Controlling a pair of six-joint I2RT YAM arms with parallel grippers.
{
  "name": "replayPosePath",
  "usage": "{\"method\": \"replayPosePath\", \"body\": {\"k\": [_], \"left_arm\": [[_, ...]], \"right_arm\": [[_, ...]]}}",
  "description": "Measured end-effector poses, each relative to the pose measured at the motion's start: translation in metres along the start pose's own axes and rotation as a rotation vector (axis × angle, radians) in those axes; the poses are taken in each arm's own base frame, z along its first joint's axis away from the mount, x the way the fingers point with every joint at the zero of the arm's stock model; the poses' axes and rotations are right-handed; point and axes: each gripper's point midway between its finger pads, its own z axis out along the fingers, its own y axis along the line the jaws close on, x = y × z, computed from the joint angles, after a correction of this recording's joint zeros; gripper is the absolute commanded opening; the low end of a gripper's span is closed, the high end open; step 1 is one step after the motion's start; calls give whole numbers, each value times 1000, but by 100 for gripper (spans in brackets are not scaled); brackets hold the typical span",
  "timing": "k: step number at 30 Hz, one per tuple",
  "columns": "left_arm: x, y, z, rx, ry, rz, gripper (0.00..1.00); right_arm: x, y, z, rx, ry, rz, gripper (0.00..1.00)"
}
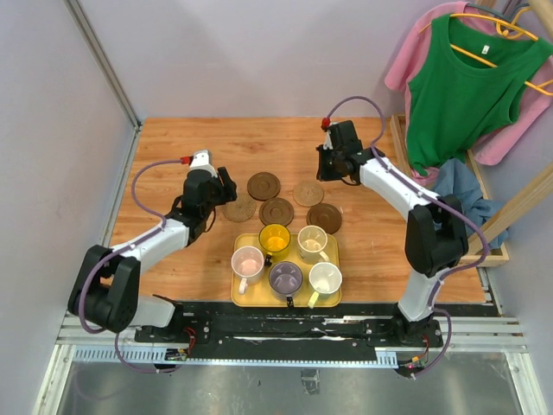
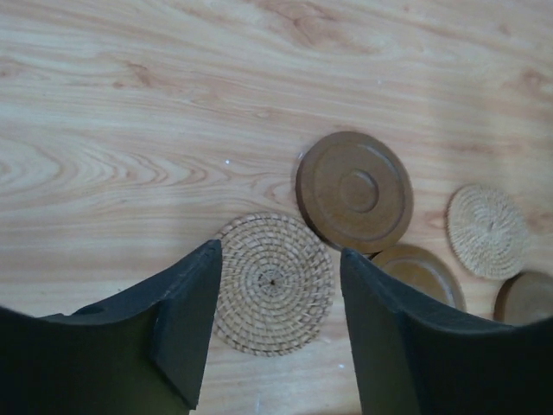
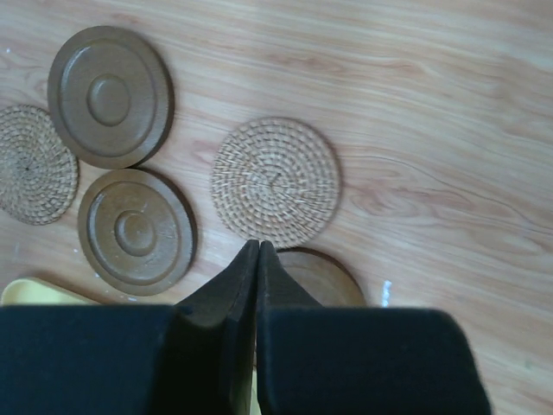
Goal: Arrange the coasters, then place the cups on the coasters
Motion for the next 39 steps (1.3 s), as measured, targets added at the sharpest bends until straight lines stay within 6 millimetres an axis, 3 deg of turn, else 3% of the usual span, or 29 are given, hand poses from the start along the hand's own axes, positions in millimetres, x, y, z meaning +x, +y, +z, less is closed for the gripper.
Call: {"method": "replayPosePath", "body": {"k": [2,7,13,17,26,30,39], "left_arm": [[7,0,6,5,18,14,33],[32,7,18,-5,89,37,9],[51,4,28,19,166,48,1],[54,1,27,37,182,44,0],[95,8,37,23,317,37,1],[107,9,41,27,362,12,1],[96,19,56,56,375,-118,0]], "right_arm": [[6,10,12,-50,36,5,1],[25,40,31,-139,111,-19,1],[55,85,45,-211,191,-87,1],[73,100,51,-231,231,-113,1],[110,96,75,-210,336,-97,1],[106,95,79,-191,339,-95,1],[84,78,94,-96,329,-81,1]]}}
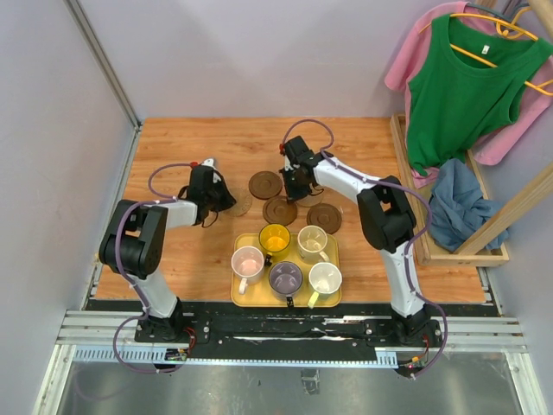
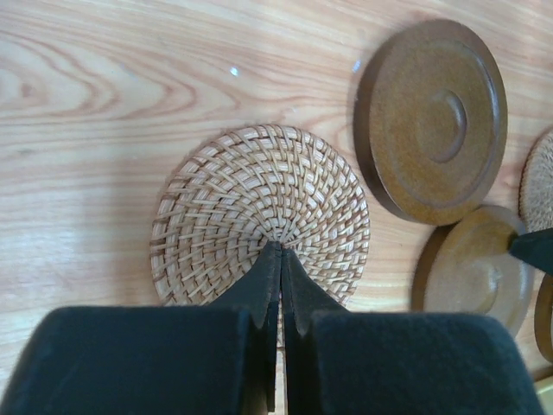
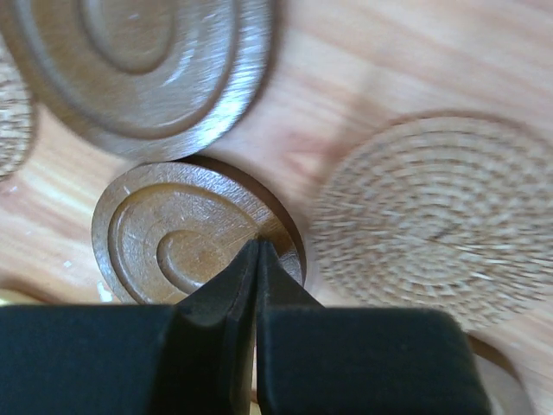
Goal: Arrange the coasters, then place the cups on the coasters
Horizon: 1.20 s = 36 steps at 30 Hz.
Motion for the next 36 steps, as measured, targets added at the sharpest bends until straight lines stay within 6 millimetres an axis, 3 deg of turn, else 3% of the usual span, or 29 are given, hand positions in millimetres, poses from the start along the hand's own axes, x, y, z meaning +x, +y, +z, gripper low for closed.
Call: {"method": "replayPosePath", "body": {"k": [8,14,19,27,31,36], "left_arm": [[-31,23,13,-53,-26,-48,1],[-64,38,30,-81,-55,-80,1],[-83,41,46,-82,-62,-86,0],[-101,36,55,-59,-68,-54,0],[-102,29,48,-29,-78,-37,1],[-104,14,15,32,-120,-22,3]], "right_arm": [[-20,-65,-9,191,-9,77,1],[-38,-95,-12,271,-28,98,1],[-67,-104,-10,277,-83,105,1],[-92,-120,-7,287,-142,101,1],[-96,-117,-14,271,-184,81,1],[-84,-108,-50,255,-223,67,1]]}}
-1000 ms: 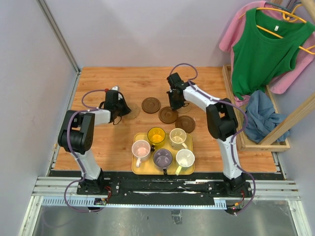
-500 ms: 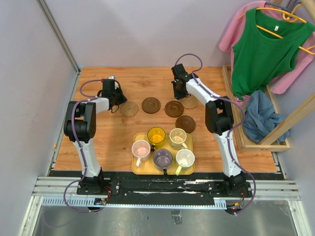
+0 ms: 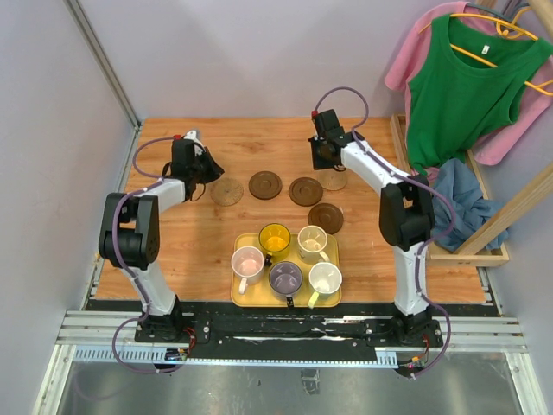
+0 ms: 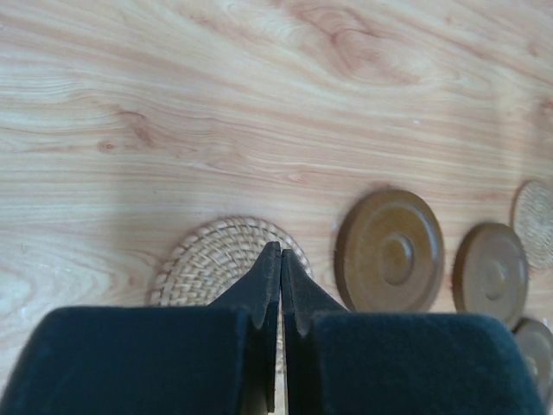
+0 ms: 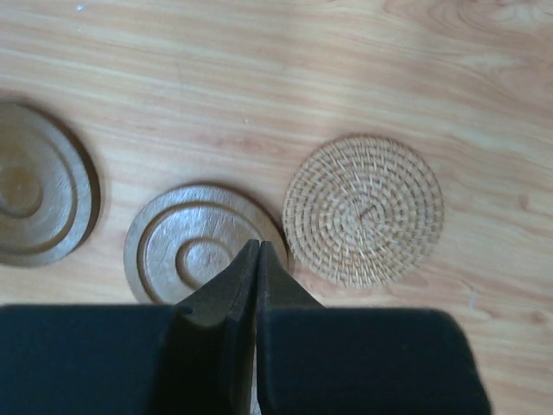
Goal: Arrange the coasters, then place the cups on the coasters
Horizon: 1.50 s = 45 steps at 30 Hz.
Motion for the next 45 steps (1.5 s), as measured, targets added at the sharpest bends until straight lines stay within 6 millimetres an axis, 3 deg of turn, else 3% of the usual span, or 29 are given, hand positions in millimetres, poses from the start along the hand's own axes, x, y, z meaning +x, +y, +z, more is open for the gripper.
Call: {"method": "replayPosePath", "body": {"k": [4,6,12,17,24,39,45], "left_arm": [[-5,-12,-22,47,-43,13,4],[1,-12,-26,56,-40,13,5],[40,3,-29,27,44,-2,8],[49,6,-24,17,71,1,9],[60,19,0,-24,129,-10,10],[25,21,40,-41,87,-13,11],[23,19,40,-32,87,-14,11]], "right_arm": [[3,3,-27,-24,-35,1,9],[13,8,-28,-40,-19,-1,10],[55,28,-7,-70,94,-41,8],[75,40,10,-81,160,-64,7],[59,51,31,-96,166,-64,7],[33,65,50,-120,148,-61,8],[30,66,52,-124,142,-61,7]]}}
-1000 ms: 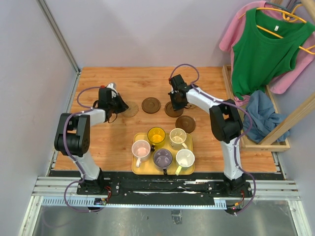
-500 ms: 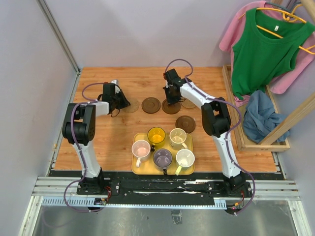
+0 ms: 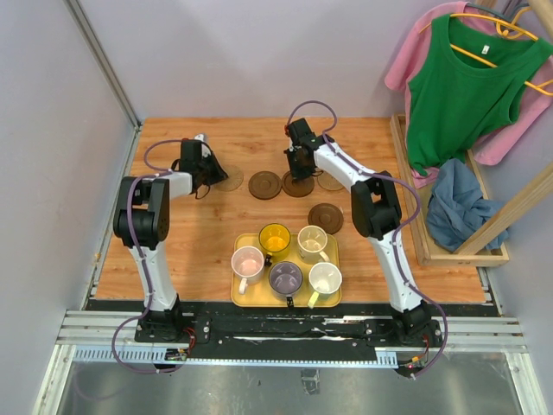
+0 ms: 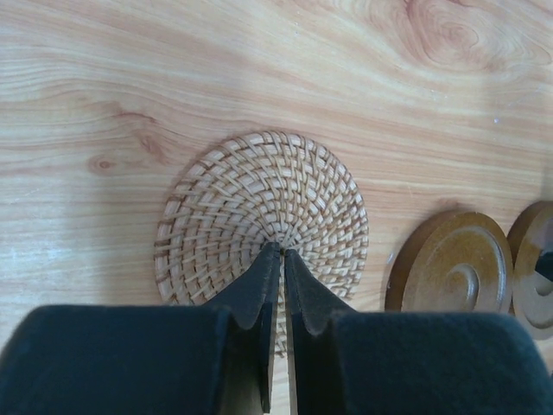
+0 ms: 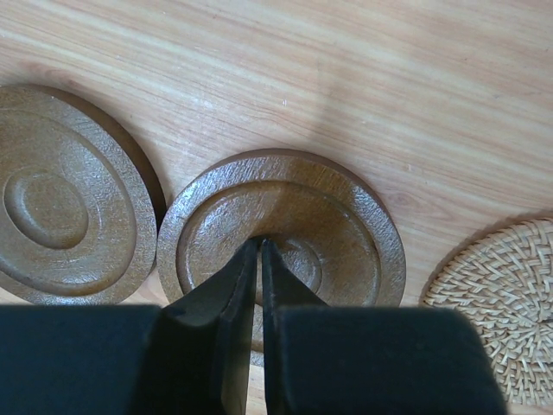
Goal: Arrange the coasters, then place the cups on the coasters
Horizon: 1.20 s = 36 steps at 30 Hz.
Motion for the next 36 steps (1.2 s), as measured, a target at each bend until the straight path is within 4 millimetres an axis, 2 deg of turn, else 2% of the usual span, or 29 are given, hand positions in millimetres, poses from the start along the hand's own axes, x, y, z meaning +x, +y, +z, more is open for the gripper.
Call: {"method": "replayPosePath", "body": {"k": [3,5,8,12,14,16,18,19,23,28,31,36], "left_arm": [[0,-5,-7,18,1,1,11],[-3,-14,-19,49,-5,3,11],[-21,-34,-39,98,-57,19,11],[-46,-69,-65,180,-140,68,9],[-46,-90,-70,232,-153,97,8],[-36,-106,-68,271,-131,116,8],[-18,-119,-63,306,-87,132,7],[-8,-125,-60,320,-64,140,7],[26,-140,-48,353,17,163,7],[51,-142,-38,360,79,169,7],[58,-139,-32,352,103,168,7],[66,-136,-17,339,133,165,7]], "right_arm": [[-1,-2,-1,8,-4,-9,8],[-1,-4,-4,19,-6,-18,8],[-4,-8,-15,38,-20,-34,9],[-17,-12,-52,60,-81,-51,7],[-20,-14,-73,71,-114,-53,6],[-15,-20,-94,89,-136,-49,5],[-2,-27,-108,109,-136,-45,5],[2,-28,-109,114,-131,-44,5],[54,-43,-110,151,-47,-28,4],[108,-56,-103,185,59,-13,4],[120,-59,-102,198,82,-9,4],[122,-59,-100,200,81,5,4]]}}
